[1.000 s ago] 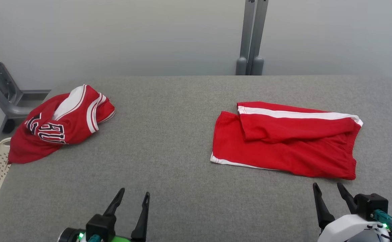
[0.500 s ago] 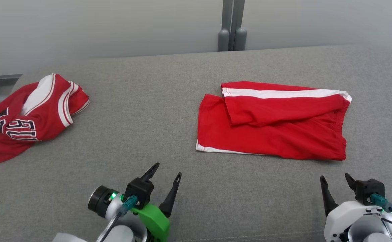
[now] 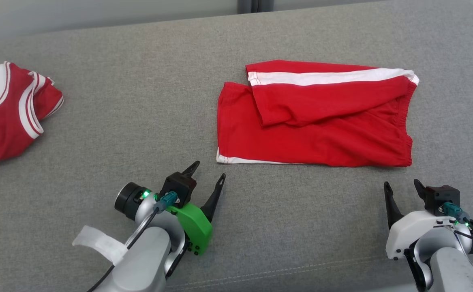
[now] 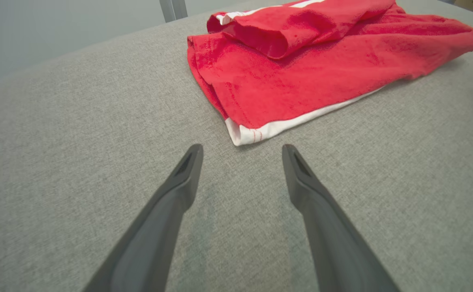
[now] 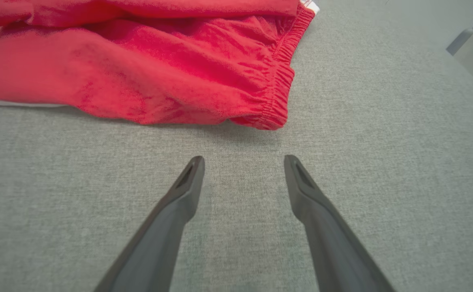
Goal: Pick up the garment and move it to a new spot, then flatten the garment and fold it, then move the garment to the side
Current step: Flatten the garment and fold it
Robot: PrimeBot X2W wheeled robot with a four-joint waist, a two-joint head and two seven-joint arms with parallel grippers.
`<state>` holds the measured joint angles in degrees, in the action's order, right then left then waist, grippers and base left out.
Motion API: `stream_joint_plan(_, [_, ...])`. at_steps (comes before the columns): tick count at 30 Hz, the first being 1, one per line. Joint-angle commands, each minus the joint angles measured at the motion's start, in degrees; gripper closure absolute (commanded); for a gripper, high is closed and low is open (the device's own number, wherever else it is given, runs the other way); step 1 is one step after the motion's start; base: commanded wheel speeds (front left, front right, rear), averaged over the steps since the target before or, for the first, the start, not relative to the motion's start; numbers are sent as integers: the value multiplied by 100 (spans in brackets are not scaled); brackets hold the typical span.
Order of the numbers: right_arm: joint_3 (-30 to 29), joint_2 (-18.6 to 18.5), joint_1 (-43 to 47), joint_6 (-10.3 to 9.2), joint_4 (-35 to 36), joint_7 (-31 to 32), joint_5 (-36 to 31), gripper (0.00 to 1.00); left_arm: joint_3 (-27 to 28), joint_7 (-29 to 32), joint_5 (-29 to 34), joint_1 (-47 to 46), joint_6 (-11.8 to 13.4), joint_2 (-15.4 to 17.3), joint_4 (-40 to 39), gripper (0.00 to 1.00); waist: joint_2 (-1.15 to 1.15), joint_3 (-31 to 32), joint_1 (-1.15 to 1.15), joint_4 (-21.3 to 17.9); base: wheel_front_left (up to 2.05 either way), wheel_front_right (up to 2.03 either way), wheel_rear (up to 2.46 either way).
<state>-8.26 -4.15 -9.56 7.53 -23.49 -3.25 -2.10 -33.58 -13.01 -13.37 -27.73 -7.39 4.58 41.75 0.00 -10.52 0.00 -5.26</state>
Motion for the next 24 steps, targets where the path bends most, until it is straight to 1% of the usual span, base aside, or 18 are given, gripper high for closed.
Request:
stream_joint_plan(1, [-20, 16, -173, -8, -115, -83, -80, 0, -86, -29, -103, -204, -8, -29, 152, 0, 0, -296, 0, -180, 0, 0, 0])
stream_joint_plan(10, [-72, 54, -604, -8, -453, -221, -221, 0, -338, 45, -577, -748, -10, -119, 613, 0, 0, -564, 0, -251, 0, 0, 0])
stream_joint_plan(14, [-94, 56, -797, -8, -634, -285, -301, 0, -601, 175, -776, -954, -10, -137, 729, 0, 0, -634, 0, -241, 0, 0, 0])
stream_joint_plan(18, [-94, 29, -950, -8, -792, -347, -374, 0, -729, 128, -952, -1062, -10, -143, 846, 0, 0, -661, 0, -233, 0, 0, 0])
stream_joint_plan(22, [-57, 5, -1047, -8, -933, -373, -465, 0, -789, 45, -999, -1182, -11, -147, 971, 1, 0, -675, 0, -212, 0, 0, 0])
stream_joint_plan(23, [-59, -1, -1067, -8, -964, -377, -485, 0, -803, 24, -1006, -1209, -11, -148, 994, 17, 0, -680, 0, -208, 0, 0, 0])
stream_joint_plan(24, [-67, -10, -1087, -8, -997, -383, -519, 0, -825, 16, -1022, -1230, -11, -150, 1019, 40, 0, -685, 0, -206, 0, 0, 0])
